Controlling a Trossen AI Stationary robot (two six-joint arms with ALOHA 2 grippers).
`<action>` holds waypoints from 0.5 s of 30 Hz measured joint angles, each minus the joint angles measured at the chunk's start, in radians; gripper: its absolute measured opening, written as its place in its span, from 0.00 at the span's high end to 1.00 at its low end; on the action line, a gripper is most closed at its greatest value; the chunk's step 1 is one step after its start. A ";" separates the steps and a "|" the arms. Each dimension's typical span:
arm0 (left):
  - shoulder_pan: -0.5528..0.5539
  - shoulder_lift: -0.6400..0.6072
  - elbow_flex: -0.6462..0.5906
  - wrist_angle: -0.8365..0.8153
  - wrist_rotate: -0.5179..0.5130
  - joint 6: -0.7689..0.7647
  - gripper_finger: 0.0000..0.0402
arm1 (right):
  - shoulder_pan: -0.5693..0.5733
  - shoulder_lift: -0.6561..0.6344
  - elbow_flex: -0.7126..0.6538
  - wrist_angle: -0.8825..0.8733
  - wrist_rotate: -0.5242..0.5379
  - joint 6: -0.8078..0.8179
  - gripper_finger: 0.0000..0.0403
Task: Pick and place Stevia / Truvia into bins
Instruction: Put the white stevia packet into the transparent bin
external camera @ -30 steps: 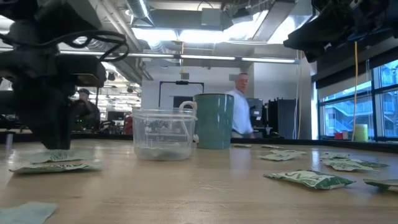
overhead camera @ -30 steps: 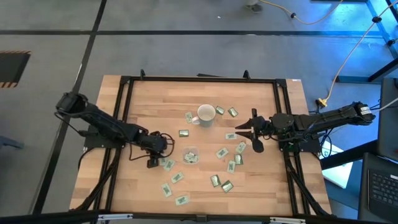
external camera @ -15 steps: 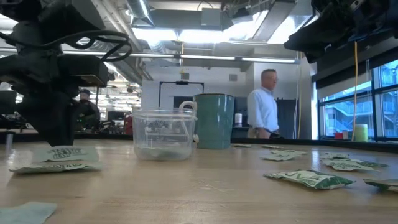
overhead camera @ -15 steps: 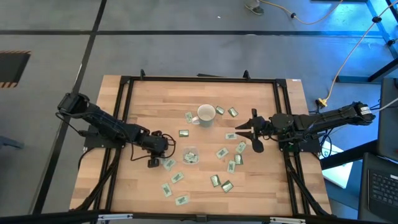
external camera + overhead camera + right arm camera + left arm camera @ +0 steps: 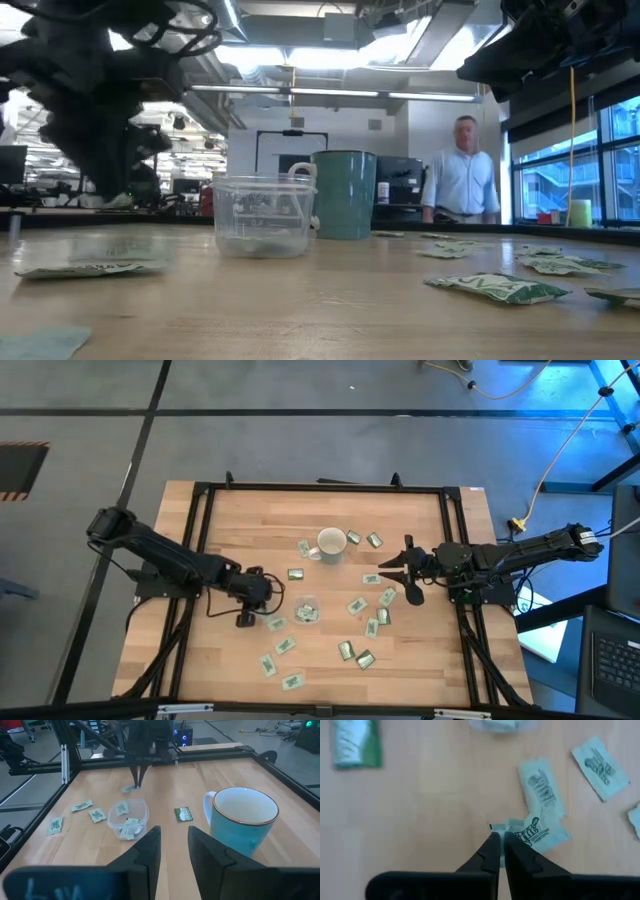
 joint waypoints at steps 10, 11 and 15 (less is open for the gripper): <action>0.073 -0.045 0.120 0.147 -0.129 0.052 0.97 | 0.000 0.001 0.000 0.000 0.000 -0.001 0.75; 0.083 -0.045 0.121 0.176 -0.124 0.052 0.97 | 0.000 0.002 0.000 0.000 0.000 -0.001 0.75; 0.114 -0.033 0.124 0.292 -0.059 0.065 0.97 | 0.000 0.002 0.000 0.000 0.000 -0.001 0.75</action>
